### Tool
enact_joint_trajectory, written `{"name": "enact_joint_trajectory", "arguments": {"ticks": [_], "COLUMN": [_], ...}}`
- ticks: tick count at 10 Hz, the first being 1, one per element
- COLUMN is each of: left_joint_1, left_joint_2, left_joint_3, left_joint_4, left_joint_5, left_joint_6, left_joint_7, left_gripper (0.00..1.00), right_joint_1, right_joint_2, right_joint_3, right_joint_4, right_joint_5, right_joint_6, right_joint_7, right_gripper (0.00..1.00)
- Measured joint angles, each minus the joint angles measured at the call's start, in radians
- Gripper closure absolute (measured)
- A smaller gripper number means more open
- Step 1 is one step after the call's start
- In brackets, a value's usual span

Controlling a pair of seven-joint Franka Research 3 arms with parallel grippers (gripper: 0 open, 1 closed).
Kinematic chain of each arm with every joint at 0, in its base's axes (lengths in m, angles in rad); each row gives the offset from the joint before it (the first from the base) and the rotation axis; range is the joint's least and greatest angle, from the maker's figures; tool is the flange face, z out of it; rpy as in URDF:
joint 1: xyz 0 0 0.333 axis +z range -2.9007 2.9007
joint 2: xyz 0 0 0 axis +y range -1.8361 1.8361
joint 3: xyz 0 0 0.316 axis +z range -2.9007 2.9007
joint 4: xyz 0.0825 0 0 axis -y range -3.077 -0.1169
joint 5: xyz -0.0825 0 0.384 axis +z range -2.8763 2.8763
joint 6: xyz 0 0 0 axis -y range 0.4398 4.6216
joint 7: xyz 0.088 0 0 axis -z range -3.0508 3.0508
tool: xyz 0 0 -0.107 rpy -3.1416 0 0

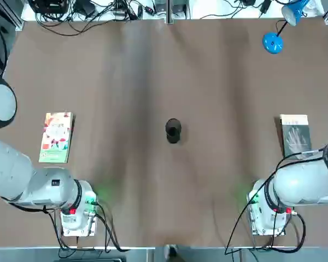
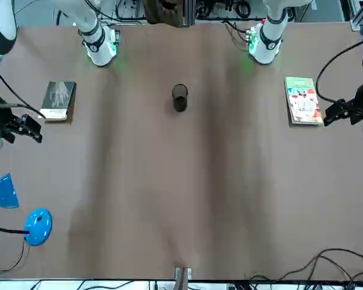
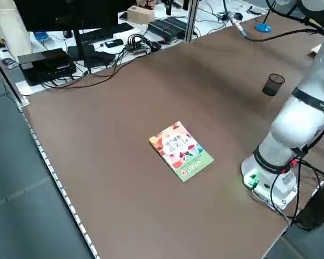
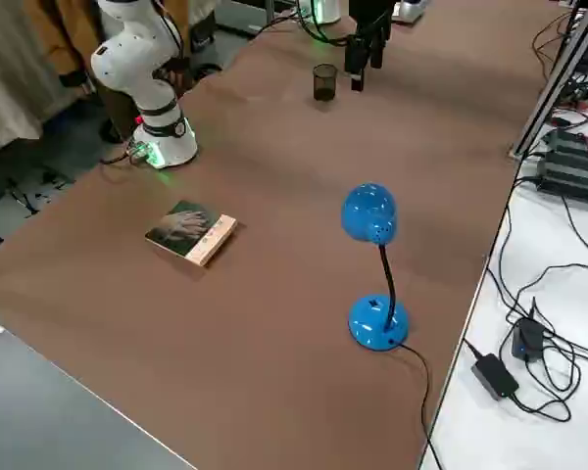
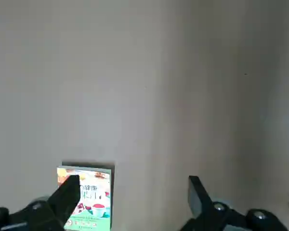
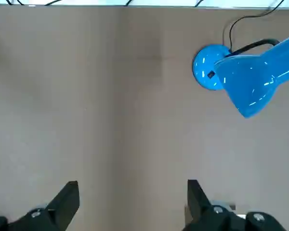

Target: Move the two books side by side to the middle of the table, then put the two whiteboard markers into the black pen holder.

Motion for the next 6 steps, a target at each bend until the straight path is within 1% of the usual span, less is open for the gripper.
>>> {"name": "enact_joint_trajectory", "arguments": {"ticks": [3,4,5,6], "left_joint_1": [0.001,0.003,0.006,0.011], "left_joint_2": [0.000,0.000,0.000,0.000], "left_joint_3": [0.003,0.023,0.073,0.139], "left_joint_4": [0.000,0.000,0.000,-0.002], "left_joint_5": [0.000,-0.021,-0.063,-0.100], "left_joint_6": [0.000,0.000,-0.008,-0.022], "left_joint_7": [0.000,0.000,0.021,0.078], "left_gripper": [0.01,0.03,0.04,0.06], "right_joint_1": [0.000,0.000,0.000,-0.004], "right_joint_2": [0.000,0.000,0.000,0.000], "right_joint_3": [0.000,0.000,0.000,-0.001], "right_joint_4": [0.000,0.000,0.000,0.000], "right_joint_5": [0.000,0.000,0.000,0.006], "right_joint_6": [0.000,0.000,0.000,-0.001], "right_joint_7": [0.000,0.000,0.000,0.000], "right_gripper": [0.01,0.01,0.01,0.01]}}
